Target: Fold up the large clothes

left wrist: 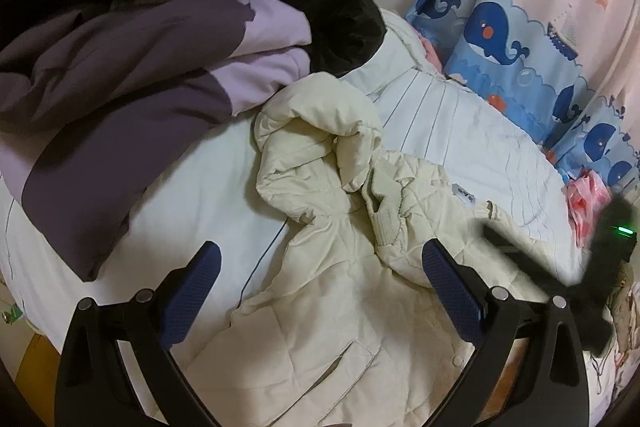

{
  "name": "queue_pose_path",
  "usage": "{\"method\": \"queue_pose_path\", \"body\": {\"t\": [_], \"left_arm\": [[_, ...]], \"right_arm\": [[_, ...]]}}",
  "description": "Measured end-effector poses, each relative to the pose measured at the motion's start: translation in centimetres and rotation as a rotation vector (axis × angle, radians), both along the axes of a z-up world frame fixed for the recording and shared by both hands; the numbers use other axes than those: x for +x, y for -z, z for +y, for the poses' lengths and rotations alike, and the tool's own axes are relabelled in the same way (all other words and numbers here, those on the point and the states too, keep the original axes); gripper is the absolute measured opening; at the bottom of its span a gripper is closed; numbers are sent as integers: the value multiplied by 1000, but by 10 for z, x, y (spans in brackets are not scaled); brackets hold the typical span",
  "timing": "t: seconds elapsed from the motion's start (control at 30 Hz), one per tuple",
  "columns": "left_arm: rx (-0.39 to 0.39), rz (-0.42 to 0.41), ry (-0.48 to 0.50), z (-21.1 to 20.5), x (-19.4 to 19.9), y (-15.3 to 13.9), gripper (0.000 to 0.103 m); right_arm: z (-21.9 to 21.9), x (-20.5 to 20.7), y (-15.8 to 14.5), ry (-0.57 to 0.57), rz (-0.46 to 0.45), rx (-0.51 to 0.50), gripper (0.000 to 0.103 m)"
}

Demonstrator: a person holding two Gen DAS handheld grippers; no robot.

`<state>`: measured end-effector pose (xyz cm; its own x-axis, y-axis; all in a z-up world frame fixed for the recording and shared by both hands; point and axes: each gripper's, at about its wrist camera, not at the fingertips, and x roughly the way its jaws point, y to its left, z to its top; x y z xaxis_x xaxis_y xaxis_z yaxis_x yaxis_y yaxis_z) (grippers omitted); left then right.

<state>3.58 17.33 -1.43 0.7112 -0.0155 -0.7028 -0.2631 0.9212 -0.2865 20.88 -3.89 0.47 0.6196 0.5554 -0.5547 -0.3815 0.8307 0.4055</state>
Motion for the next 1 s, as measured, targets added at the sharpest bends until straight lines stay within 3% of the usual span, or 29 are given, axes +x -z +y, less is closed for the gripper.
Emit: {"method": "queue_pose_path", "body": {"t": [0.07, 0.13, 0.27, 0.3, 0.37, 0.43, 0.47, 0.5, 0.53, 0.6, 0.63, 0.73, 0.77, 0.83, 0.9, 0.93, 1.0], "left_arm": [[2, -29, 36, -8, 1, -2, 96], [8, -69, 86, -24, 5, -5, 96], [71, -71, 283, -94, 45, 3, 96], [92, -49, 327, -112, 56, 12, 97], [188, 19, 383, -144, 81, 37, 97], [259, 144, 412, -162, 109, 75, 97], [242, 264, 429, -166, 126, 108, 97], [220, 333, 429, -164, 135, 128, 97], [194, 352, 431, -162, 138, 140, 97], [213, 333, 449, -161, 136, 131, 97], [268, 316, 458, -161, 134, 120, 97], [574, 174, 504, -159, 125, 72, 97], [753, 126, 538, -157, 123, 54, 97], [1020, 95, 600, -153, 123, 42, 97], [1342, 142, 668, -136, 131, 44, 97], [1440, 196, 686, -125, 138, 46, 97], [1519, 269, 712, -102, 152, 47, 97]], "right_arm": [[-60, -22, -6, 170, -42, 5, 95], [-106, -29, 6, 288, -23, -6, 96], [-184, -19, 78, 397, 235, 44, 96], [-194, -18, 94, 385, 278, 76, 96], [-200, -21, 110, 364, 279, 70, 96], [-202, -24, 116, 344, 264, 57, 96], [-204, -26, 120, 324, 254, 47, 96], [-201, -29, 122, 311, 247, 46, 96], [-199, -32, 125, 298, 244, 54, 96], [-209, -31, 126, 308, 284, 119, 96], [-213, -29, 122, 315, 299, 141, 96], [-218, -25, 121, 338, 357, 233, 96], [-221, -25, 121, 337, 366, 254, 96], [-219, -23, 121, 332, 383, 302, 96], [-221, -23, 122, 332, 399, 350, 96], [-221, -22, 122, 332, 404, 361, 96], [-221, -21, 123, 335, 409, 373, 96]]}}
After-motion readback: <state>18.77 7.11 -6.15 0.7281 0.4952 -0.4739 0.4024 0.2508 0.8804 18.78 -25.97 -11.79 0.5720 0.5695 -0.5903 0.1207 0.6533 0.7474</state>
